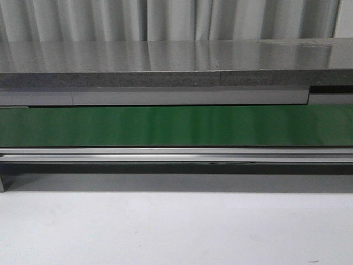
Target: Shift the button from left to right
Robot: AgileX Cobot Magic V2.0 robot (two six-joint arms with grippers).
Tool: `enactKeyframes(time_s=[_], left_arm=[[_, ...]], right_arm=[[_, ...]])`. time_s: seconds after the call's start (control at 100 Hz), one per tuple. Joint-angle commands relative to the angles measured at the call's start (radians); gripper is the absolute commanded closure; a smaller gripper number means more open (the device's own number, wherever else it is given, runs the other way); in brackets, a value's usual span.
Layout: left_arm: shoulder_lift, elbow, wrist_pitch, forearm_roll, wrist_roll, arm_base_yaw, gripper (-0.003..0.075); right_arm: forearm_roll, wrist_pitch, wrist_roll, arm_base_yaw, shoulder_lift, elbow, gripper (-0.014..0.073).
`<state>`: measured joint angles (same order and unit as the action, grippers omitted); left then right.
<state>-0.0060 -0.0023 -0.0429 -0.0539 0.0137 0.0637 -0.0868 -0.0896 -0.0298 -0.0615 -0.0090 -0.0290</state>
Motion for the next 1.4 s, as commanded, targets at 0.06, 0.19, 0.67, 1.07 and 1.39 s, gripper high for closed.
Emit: enactKeyframes(time_s=[0.06, 0.19, 0.67, 1.07, 1.39], left_arm=[[-0.033, 0.040, 0.080, 0.001, 0.007, 0.009, 0.0715], [-0.033, 0.040, 0.080, 0.001, 0.007, 0.009, 0.0715], [0.039, -0.138, -0.062, 0.040, 0.007, 0.009, 0.0715], [0.418, -0.625, -0.554, 0.022, 0.007, 0.009, 0.0715], [0.717, -0.821, -0.835, 0.030, 0.007, 0.009, 0.0715]], right_arm=[[-0.002, 0.084, 0.001, 0.002, -0.012, -0.001, 0.0662], [-0.002, 0.084, 0.001, 0.002, -0.012, -0.001, 0.0662], [-0.002, 0.084, 0.001, 0.002, -0.012, -0.001, 0.0662], [-0.002, 0.084, 0.001, 0.002, -0.012, -0.001, 0.0662], [-0.002, 0.084, 0.001, 0.002, -0.012, -0.001, 0.0662]])
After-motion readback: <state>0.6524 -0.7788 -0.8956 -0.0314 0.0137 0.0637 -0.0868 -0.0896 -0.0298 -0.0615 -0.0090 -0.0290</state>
